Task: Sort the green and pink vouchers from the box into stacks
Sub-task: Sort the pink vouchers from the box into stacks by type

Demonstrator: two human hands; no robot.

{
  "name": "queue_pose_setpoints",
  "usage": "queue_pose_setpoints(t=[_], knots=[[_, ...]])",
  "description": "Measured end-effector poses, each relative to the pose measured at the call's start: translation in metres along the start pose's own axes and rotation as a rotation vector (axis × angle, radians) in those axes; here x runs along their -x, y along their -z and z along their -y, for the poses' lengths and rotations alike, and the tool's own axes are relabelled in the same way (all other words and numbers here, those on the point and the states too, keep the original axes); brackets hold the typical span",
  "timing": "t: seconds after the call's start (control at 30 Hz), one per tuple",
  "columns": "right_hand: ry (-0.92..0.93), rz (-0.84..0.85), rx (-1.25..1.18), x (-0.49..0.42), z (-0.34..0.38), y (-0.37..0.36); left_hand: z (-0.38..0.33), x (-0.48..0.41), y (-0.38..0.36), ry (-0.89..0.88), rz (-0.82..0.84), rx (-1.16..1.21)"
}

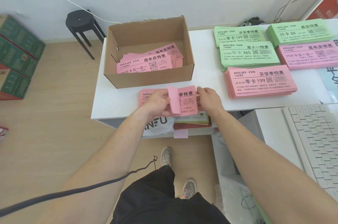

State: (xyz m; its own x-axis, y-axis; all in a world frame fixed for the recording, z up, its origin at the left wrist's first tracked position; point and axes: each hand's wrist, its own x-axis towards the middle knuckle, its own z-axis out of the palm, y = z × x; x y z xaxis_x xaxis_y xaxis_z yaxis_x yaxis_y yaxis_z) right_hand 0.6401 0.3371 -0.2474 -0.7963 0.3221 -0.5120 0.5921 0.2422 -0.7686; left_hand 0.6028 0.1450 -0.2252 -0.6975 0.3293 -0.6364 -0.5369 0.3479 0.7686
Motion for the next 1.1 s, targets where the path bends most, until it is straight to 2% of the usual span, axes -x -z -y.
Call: queue_pose_setpoints(t=[0.1,0.3,0.37,0.47,0.57,0.73,0.9,1.1], knots=[[-0.014,0.019,-0.027,-0.001,-0.002,-0.001,-0.003,0.003,0.001,0.016,-0.004,-0.022],[0.016,0.011,0.089,0.0,-0.005,-0.004,-0.003,0.004,0.005,0.002,-0.012,-0.086],[0.031,0.004,0.125,-0.002,-0.008,-0.005,-0.002,0.006,0.011,-0.066,-0.105,-0.178],[0.056,0.008,0.165,-0.004,-0.007,-0.006,0.006,0.006,0.031,-0.178,-0.395,-0.518],[0.086,0.012,0.196,-0.007,-0.006,-0.006,0.02,0.002,0.046,-0.112,-0.517,-0.713],[0.113,0.02,0.225,-0.009,-0.005,-0.005,0.037,-0.002,0.048,-0.015,-0.537,-0.56],[0.093,-0.009,0.201,-0.01,-0.007,-0.004,0.045,-0.005,0.053,0.006,-0.678,-0.374],[0.086,-0.072,0.172,-0.009,-0.009,-0.003,0.037,0.0,0.057,-0.006,-0.726,-0.344]])
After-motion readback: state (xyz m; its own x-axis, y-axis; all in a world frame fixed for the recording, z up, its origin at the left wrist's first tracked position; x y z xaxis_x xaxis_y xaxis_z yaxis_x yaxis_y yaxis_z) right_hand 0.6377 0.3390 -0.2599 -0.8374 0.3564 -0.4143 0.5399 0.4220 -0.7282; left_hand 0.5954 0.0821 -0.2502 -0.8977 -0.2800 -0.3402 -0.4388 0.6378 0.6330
